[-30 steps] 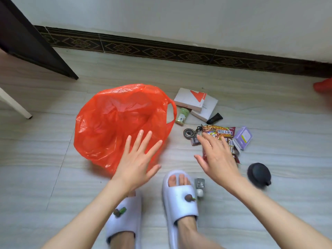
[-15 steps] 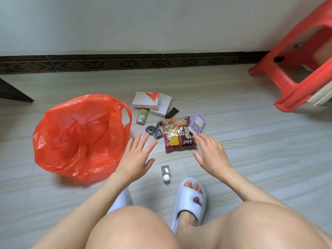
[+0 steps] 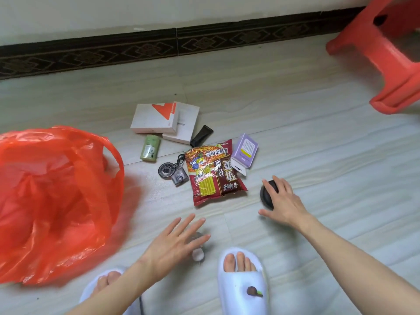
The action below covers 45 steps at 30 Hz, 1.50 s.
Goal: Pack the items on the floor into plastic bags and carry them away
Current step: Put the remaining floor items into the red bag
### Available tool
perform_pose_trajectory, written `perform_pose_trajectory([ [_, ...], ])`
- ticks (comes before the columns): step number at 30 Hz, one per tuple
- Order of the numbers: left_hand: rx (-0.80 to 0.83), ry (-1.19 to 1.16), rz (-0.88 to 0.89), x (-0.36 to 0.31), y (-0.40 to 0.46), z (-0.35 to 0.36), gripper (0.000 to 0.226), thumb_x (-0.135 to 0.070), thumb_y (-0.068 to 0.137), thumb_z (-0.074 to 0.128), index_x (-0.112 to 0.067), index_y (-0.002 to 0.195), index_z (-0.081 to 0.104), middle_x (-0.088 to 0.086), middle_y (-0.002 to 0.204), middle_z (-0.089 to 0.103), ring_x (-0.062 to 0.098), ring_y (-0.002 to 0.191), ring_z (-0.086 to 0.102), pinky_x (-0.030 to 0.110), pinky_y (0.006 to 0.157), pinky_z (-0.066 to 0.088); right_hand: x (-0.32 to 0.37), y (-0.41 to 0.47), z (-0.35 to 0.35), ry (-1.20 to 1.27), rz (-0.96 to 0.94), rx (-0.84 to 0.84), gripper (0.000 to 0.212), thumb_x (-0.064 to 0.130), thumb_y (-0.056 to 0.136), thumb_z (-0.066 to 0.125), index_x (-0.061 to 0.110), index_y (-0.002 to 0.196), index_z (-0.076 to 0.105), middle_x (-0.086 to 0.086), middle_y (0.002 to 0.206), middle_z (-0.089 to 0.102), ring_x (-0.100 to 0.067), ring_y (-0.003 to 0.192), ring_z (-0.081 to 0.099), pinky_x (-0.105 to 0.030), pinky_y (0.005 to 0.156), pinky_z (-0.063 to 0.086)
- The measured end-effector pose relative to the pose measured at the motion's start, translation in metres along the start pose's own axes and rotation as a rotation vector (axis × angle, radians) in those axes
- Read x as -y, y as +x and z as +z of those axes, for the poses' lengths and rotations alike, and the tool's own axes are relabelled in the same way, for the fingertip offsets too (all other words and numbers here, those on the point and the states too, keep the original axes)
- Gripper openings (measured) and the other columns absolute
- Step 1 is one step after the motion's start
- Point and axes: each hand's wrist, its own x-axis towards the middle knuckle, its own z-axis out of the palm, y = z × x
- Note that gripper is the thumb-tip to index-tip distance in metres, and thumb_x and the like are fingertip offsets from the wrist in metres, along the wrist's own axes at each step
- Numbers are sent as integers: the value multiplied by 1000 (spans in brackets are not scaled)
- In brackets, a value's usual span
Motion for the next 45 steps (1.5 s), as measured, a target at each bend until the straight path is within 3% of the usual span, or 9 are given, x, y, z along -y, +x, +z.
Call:
perform_pose_trajectory([
  [4, 50, -66, 38, 4, 8, 11, 72, -22, 49, 82, -34, 114, 53, 1, 128, 54, 24, 112, 59, 37, 89, 49, -4, 4, 9, 55, 49, -41, 88, 39, 80, 63, 24, 147, 8, -10, 153, 5, -33, 138, 10, -44, 108, 33],
  [8, 12, -116, 57, 5, 21, 19, 33, -24, 63, 76, -30, 88, 56, -8, 94, 60, 13, 81, 60, 27, 74, 32, -1, 0, 11, 158, 129, -49, 84, 33, 79, 65, 20, 146, 14, -16, 145, 18, -37, 128, 24, -38, 107, 27],
  [12, -81, -244, -71, 10, 13, 11, 26, -32, 65, 76, -25, 80, 56, -8, 77, 56, 13, 65, 54, 25, 63, 30, 26, -25, 12, 212, 45, -165, 82, 33, 73, 68, 18, 142, 27, -16, 135, 32, -36, 119, 33, -38, 101, 34],
  [17, -293, -534, -478, 28, -45, -18, 31, -44, 80, 51, -21, 100, 52, -4, 89, 55, 12, 79, 50, 23, 66, 40, 98, -57, -18, 191, -371, -137, 83, 42, 67, 63, 10, 138, 32, -10, 136, 38, -29, 123, 36, -39, 102, 39],
  [23, -533, -525, -1054, 69, -142, -36, 34, -14, 75, 71, -4, 106, 61, 7, 86, 54, 26, 81, 53, 25, 75, 36, 237, -57, -76, -138, -943, -43, 79, 41, 73, 61, 14, 139, 27, -11, 136, 35, -29, 120, 35, -42, 97, 43],
  [26, -527, -499, -1237, 94, -167, -28, 40, -7, 73, 72, 0, 110, 59, 16, 91, 56, 36, 89, 53, 33, 82, 37, 320, -53, -61, -141, -1032, -35, 79, 39, 74, 63, 14, 139, 27, -13, 136, 35, -32, 118, 36, -44, 94, 44],
  [31, -532, -468, -1304, 121, -176, -9, 34, -6, 76, 69, 0, 106, 55, 20, 97, 56, 38, 92, 51, 42, 82, 40, 406, -35, -4, 10, -734, -97, 78, 34, 75, 65, 16, 140, 25, -13, 138, 32, -34, 119, 34, -42, 95, 40],
  [37, -420, -542, -1353, 125, -179, 16, 25, -4, 77, 64, 1, 101, 57, 24, 96, 56, 42, 90, 52, 47, 80, 40, 411, -6, 25, -80, -563, -84, 62, 26, 85, 58, 11, 138, 30, -14, 139, 35, -34, 122, 36, -42, 97, 37],
  [45, -416, -465, -1059, 87, -177, -5, 54, -22, 81, 52, -2, 131, 44, 20, 131, 49, 35, 124, 44, 40, 102, 33, 347, -38, -4, -44, -804, -26, 58, 24, 87, 54, 10, 139, 33, -13, 142, 37, -31, 128, 37, -40, 109, 27],
])
